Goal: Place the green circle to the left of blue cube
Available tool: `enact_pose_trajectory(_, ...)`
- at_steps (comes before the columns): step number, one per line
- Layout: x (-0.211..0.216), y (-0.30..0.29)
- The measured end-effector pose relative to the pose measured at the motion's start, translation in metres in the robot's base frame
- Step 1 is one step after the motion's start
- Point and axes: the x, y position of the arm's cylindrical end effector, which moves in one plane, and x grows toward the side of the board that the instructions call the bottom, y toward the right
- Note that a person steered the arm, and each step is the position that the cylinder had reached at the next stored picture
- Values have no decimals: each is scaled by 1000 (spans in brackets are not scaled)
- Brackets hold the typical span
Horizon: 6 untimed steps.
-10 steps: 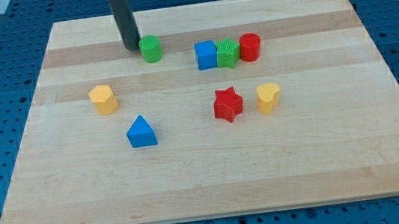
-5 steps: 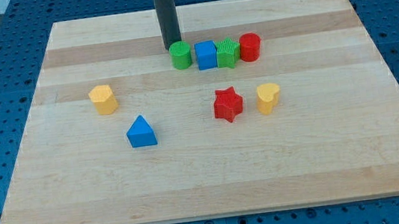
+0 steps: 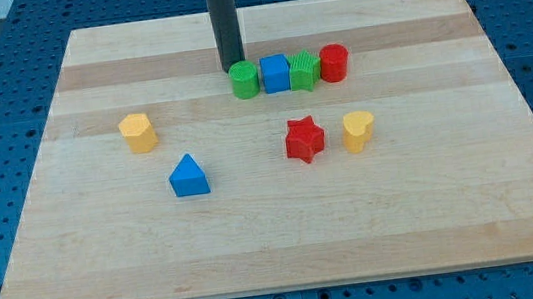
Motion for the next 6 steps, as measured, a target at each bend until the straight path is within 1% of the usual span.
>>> enact_pose_trajectory(2,-9,-1)
enact_pose_trajectory(3,-15,-20)
enact_pose_trajectory(4,-10,-53)
enact_pose_trajectory(6,43,-63)
